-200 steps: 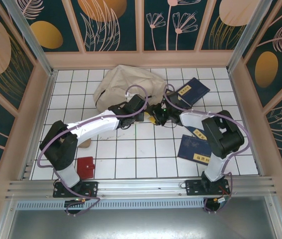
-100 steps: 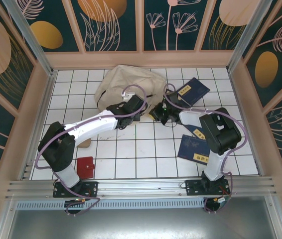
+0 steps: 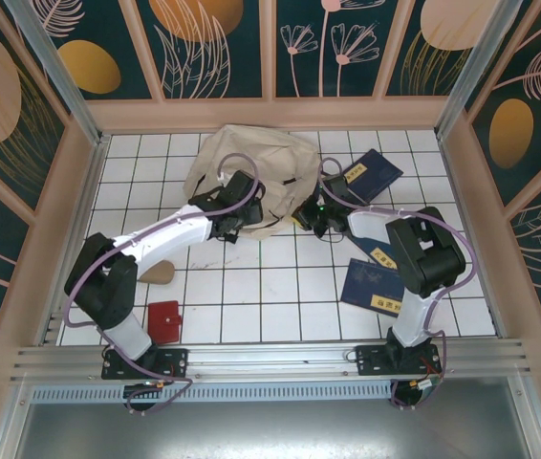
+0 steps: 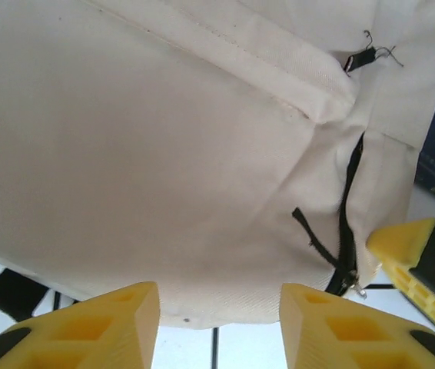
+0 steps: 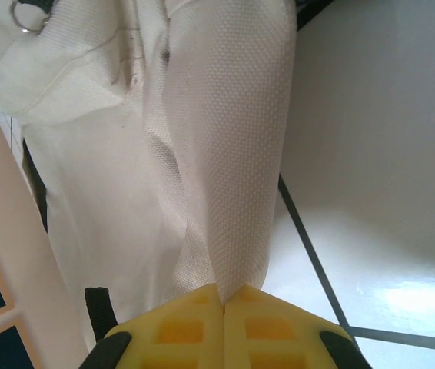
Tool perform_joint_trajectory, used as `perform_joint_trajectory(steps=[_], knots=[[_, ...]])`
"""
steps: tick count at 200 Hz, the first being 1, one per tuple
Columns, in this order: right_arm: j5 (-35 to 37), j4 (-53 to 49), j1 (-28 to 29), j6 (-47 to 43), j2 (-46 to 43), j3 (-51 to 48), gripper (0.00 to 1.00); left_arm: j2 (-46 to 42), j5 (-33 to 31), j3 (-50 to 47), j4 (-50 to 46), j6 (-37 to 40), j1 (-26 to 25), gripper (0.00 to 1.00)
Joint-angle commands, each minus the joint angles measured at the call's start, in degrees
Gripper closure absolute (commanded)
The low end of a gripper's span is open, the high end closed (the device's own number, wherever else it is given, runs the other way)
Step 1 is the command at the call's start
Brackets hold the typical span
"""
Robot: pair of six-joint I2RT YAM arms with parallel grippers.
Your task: Pack the student bag
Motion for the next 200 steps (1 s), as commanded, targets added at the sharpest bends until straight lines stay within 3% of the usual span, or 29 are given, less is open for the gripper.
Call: perform_joint_trajectory(steps=[1,67,170,200], knots=[[-1.1,1.8,1.3,-1.6,-2.4,-1.3,0.97,5.3,4.6,5.2,-0.3,-2.0,-0.5,0.53],[-2.8,8.0,4.8,-2.5,-3.2,-3.8,0.98,14.0,2.9,12.4,-6.4,-5.3,0.6,0.44],[-1.5,9.0,5.0,-2.6,-2.7,-4.1,0.99,17.4,6.0,14.1,-10.3,-7.3,0.6,0.6],[-1.3,8.8,5.2,-2.6,-2.6,-3.9,0.99,17.5,8.3,14.1,-8.4,-7.1,0.6,0.71]])
